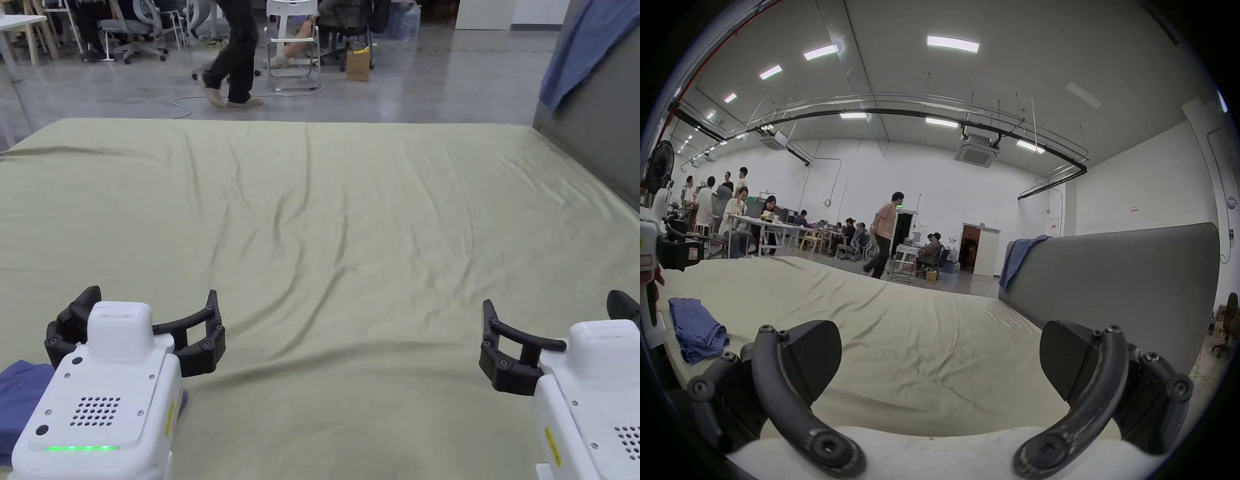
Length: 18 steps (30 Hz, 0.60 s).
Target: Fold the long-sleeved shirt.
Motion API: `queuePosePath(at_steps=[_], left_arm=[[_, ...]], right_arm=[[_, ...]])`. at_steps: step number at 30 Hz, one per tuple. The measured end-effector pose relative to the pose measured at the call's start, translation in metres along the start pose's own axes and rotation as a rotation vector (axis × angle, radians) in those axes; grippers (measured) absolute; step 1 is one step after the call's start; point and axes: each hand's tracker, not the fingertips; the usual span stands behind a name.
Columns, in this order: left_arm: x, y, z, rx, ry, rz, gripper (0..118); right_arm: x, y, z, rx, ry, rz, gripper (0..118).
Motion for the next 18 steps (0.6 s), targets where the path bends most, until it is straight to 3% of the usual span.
queuePosePath(at_steps=[18], left_arm=[[-0.0016, -0.0016, -0.0013, -0.011, 0.003, 0.022, 118]], right_arm=[[0.0024, -0.0015, -0.0013, -0.025, -0.012, -0.011, 118]])
